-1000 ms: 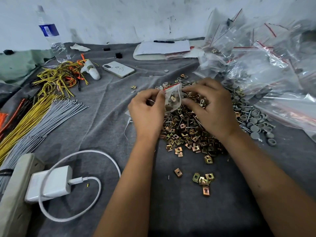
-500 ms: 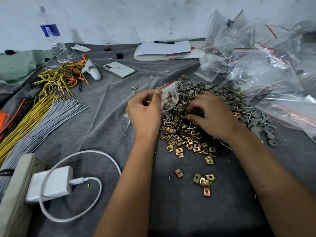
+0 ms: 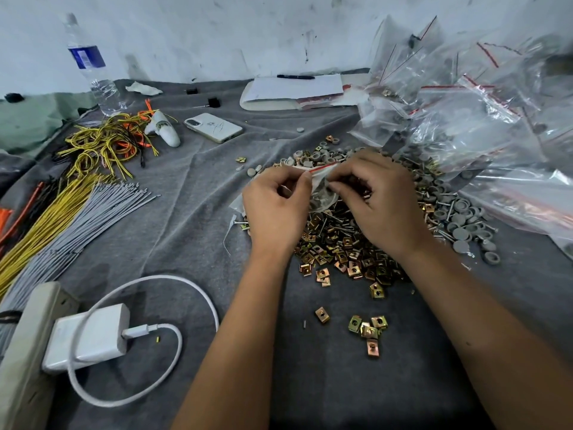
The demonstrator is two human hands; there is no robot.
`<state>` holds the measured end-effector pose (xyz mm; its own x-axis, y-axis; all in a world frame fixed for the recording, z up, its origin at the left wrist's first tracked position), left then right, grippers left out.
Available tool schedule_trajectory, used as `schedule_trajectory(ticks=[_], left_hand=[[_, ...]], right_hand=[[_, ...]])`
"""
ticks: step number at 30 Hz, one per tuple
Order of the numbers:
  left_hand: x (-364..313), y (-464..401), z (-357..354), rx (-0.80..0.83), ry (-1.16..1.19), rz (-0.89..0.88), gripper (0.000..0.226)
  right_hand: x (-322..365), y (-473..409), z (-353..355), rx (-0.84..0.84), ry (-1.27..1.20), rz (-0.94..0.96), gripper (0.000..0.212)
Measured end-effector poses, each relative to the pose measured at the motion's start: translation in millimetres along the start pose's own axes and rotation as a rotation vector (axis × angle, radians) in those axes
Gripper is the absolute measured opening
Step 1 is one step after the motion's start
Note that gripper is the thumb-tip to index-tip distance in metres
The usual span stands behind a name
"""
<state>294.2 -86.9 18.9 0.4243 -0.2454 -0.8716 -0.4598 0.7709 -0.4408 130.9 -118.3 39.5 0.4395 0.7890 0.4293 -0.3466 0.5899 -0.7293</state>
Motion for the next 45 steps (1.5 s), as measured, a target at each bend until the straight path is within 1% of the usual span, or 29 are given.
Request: schedule_trajectory(ticks=[5,10,11,13,15,17,19,22,26,29,31,33,35,41,43,45], left_hand=[[-0.1,0.4,-0.2,-0.006,0.006,0.012,0.012],[6.7,-2.5,4.5,-0.071,0.08,0.107,0.012],[8.4,-3.4,6.1,-0.097,0.101,0.126,0.012],[11.3,-4.6,9.1,-0.15,0.128,0.151,0.014],[14.2,-5.4,10.9,-0.192,0.159,0.174,0.015],[17.1,-6.5,11.6,-0.215,0.198,0.2,0.016],[18.2,-7.3,12.0,-0.22,0.212,0.207,0.016],[17.5,-7.2,12.1,-0.213,0.214,0.204,0.016],[18.7,-6.5,11.4,-0.207,0.216,0.212,0.015],[18.1,-6.1,11.2,-0.205,0.196,0.207,0.015],[16.9,-5.8,11.1,-0.199,0.188,0.201,0.014],[16.1,-5.6,10.8,-0.195,0.183,0.201,0.015],[16.3,-5.8,11.2,-0.202,0.181,0.199,0.015],[16.1,-5.3,10.6,-0.196,0.162,0.197,0.015],[15.4,-5.0,10.4,-0.193,0.14,0.183,0.014],[12.7,-4.1,9.3,-0.18,0.108,0.152,0.012]], right_hand=[[1.8,1.4,-1.8,-0.021,0.012,0.009,0.01],[-4.1,2.4,5.1,-0.157,0.0,-0.057,0.009],[-6.3,2.4,5.8,-0.159,0.002,-0.076,0.009],[-11.0,2.7,1.9,-0.071,0.029,-0.099,0.01],[-14.0,4.6,-8.8,0.114,0.092,-0.085,0.016],[-13.7,7.7,-20.5,0.284,0.159,-0.031,0.022],[-12.1,10.1,-28.6,0.377,0.197,-0.004,0.024],[-11.8,10.1,-29.8,0.401,0.191,-0.032,0.022],[-10.7,10.9,-28.2,0.409,0.178,-0.046,0.011],[-10.1,9.8,-22.0,0.327,0.099,-0.07,0.009],[-9.6,9.0,-20.9,0.336,0.122,-0.063,0.013],[-9.5,9.8,-25.1,0.416,0.192,-0.041,0.022],[-10.2,10.3,-28.2,0.457,0.221,-0.041,0.026],[-9.4,10.0,-25.5,0.386,0.201,-0.023,0.019],[-8.5,7.1,-20.5,0.298,0.131,-0.046,0.016],[-7.4,3.2,-12.2,0.16,0.07,-0.066,0.015]])
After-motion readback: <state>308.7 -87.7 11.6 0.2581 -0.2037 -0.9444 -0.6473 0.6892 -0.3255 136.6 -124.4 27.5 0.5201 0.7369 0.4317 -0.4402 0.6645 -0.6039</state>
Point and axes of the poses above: each hand's wrist, its own y-axis away from the middle knuckle, its own z-axis out of the back of the hand, x = y × z, the point moved 4 cm from there along -y, towards the middle knuckle, and after that the axes turned 1 degree about z, right-handed, at the moved point
